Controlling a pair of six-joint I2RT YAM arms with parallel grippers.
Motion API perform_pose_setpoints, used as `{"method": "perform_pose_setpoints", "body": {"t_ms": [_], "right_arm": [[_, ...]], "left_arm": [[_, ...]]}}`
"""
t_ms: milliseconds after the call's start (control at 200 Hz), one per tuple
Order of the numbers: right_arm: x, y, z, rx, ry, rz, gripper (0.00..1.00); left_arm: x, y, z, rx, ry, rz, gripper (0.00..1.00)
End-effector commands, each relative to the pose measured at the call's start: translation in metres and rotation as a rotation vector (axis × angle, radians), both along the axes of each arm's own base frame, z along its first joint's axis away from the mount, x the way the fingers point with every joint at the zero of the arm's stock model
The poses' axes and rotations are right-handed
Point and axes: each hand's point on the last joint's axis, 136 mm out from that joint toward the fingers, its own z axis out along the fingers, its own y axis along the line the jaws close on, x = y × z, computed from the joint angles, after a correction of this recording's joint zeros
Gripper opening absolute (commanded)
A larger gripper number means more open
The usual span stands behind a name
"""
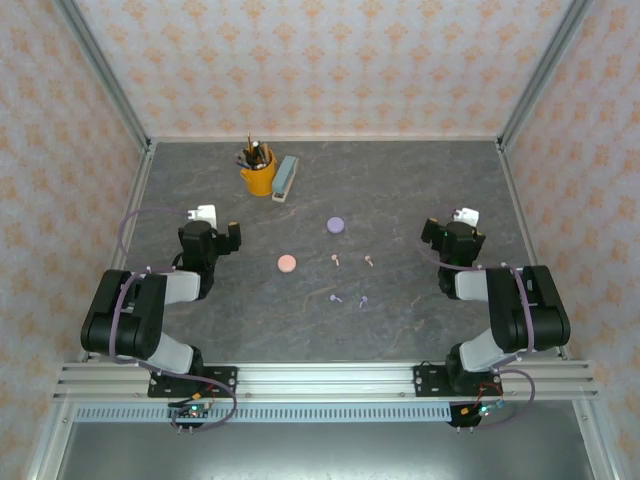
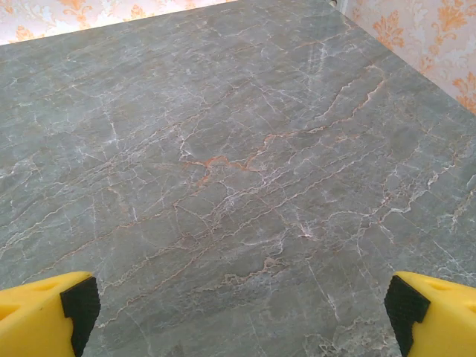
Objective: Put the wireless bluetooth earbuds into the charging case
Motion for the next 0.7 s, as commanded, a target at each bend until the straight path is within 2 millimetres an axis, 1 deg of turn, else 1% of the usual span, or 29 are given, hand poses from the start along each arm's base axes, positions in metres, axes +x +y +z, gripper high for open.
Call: {"method": "perform_pose_setpoints", "body": {"t_ms": [0, 691], "right_arm": [[0.0094, -0.0021, 0.0157, -0.019, -0.055, -0.016, 1.00], [0.0106, -0.0025, 0.0134, -0.001, -0.046, -0.007, 1.00]], "left_arm": [[0.0114, 0.0008, 0.0176, 0.027, -0.061, 0.009, 1.00], [0.0116, 0.0008, 0.0183, 0.027, -0.062, 0.010, 1.00]]}}
